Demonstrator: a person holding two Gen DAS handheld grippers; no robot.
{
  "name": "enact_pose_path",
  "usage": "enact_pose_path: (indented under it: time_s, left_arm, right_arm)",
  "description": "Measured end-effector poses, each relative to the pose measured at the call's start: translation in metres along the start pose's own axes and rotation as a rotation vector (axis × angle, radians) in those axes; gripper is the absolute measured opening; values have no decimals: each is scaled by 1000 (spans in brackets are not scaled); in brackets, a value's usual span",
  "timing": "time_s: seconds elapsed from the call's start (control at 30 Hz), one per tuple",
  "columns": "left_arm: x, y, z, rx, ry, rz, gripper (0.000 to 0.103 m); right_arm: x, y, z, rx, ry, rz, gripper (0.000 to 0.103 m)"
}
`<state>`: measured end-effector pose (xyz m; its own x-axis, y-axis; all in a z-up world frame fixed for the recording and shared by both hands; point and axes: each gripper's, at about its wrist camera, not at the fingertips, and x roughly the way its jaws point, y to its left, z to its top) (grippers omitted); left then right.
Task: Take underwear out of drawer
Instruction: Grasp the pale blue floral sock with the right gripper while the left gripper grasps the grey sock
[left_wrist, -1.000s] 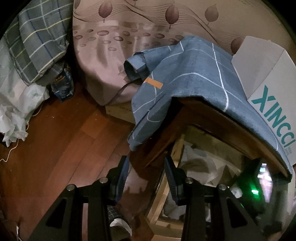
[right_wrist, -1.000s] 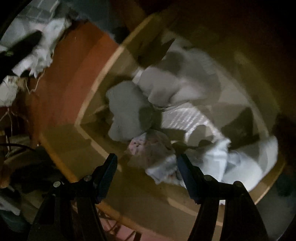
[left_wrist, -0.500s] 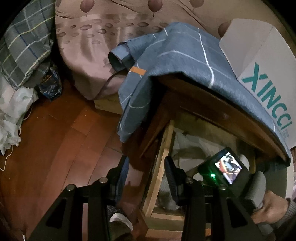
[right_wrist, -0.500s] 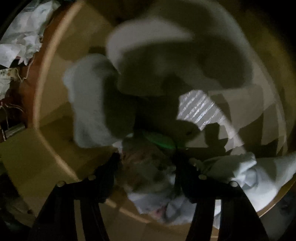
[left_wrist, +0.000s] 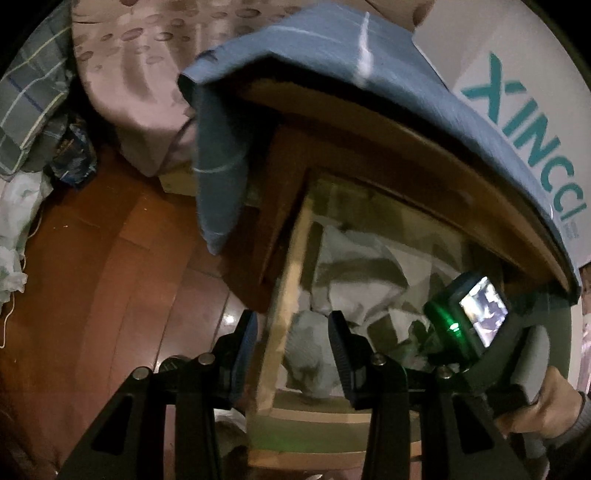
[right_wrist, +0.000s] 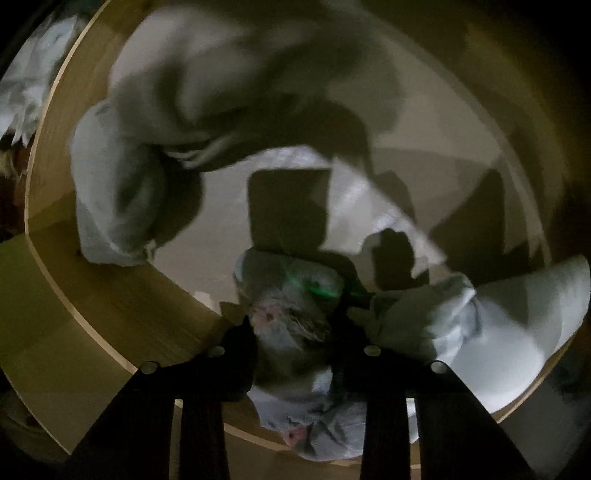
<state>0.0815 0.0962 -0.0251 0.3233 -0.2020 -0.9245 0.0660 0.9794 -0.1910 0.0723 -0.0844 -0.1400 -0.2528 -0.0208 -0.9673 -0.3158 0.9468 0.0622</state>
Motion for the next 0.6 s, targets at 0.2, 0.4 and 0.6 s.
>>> enact_pose_path:
  time_s: [0.2,0.4,0.6]
  left_arm:
    - [21,-27,-5,76,76,0,41]
    - [38,-42,-11,119,114,49,41]
    - [49,-42,-10,83,143,62,41]
  right_arm:
    - [-22,-15,-34,105,-137,91,27]
    - [-45,-39,-75,220,-298,244,27]
    - [-66,-62,-98,289,-445,284,27]
